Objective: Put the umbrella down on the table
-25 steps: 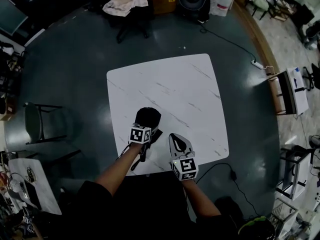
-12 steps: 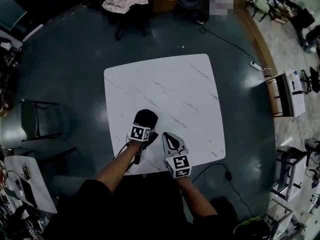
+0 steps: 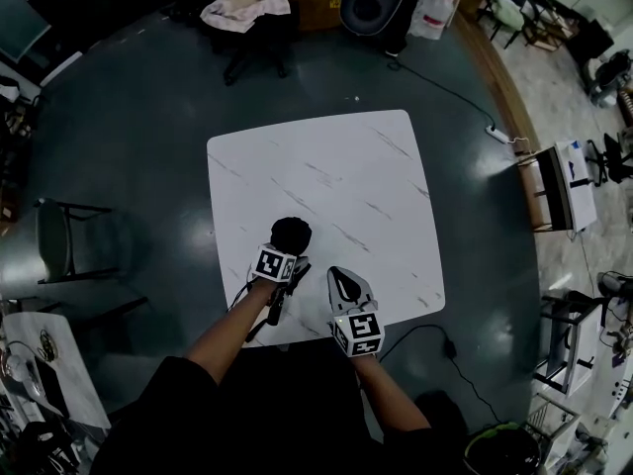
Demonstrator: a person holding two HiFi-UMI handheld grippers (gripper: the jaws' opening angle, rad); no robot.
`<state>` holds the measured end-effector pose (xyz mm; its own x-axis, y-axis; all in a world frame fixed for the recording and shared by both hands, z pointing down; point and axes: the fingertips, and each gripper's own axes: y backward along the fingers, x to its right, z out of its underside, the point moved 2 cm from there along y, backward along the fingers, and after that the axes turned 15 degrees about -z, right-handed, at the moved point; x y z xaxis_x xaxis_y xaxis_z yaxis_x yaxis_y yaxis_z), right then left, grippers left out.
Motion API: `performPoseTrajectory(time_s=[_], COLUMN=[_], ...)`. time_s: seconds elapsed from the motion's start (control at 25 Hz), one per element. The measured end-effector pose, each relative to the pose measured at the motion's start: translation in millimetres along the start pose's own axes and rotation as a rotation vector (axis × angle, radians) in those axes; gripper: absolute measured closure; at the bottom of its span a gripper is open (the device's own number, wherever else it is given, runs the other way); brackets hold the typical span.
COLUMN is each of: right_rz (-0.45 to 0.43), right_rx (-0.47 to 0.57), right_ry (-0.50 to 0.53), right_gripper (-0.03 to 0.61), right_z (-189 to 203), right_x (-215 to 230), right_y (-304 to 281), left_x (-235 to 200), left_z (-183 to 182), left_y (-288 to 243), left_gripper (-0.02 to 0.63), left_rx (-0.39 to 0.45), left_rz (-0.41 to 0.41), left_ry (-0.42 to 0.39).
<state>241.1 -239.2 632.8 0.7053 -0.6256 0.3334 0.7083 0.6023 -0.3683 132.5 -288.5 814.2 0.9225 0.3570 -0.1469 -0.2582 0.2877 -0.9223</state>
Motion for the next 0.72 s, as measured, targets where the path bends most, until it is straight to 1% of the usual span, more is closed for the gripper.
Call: performPoseTrajectory(time_s=[0.16, 0.28, 0.36, 0.56, 0.72], right_rz=[0.039, 0.081, 0.107, 0.127, 0.133], right_rx=[0.015, 0.037, 0.053, 0.106, 0.144], right_ry=[-0.002, -0.003, -0.007, -0.022, -0.025], right_gripper=[0.56, 0.56, 0.56, 0.56, 0.56], right_z=[-1.8, -5.3, -7.2, -15.3, -19.5], right_x=[-16.9, -31.7, -45.6, -94.9, -140.2], right_y=[7.4, 12.5, 16.3, 19.7, 17.9], left_x=[-5.5, -7.6, -6.0, -4.9, -2.0], left_z=[0.3, 3.7, 7.9, 18.5, 36.7], left_y=[24.6, 50.4, 71.9, 140.5, 196.4], left_gripper=[0.209, 0.209, 0.209, 0.21, 0.21], left_rx=[0.071, 0.127, 0.177, 0.315, 0.423], left_rz=[0.024, 0.045, 0.073, 0.15, 0.207], left_ry=[-0.002, -0.028, -0.041, -0.001, 0.002])
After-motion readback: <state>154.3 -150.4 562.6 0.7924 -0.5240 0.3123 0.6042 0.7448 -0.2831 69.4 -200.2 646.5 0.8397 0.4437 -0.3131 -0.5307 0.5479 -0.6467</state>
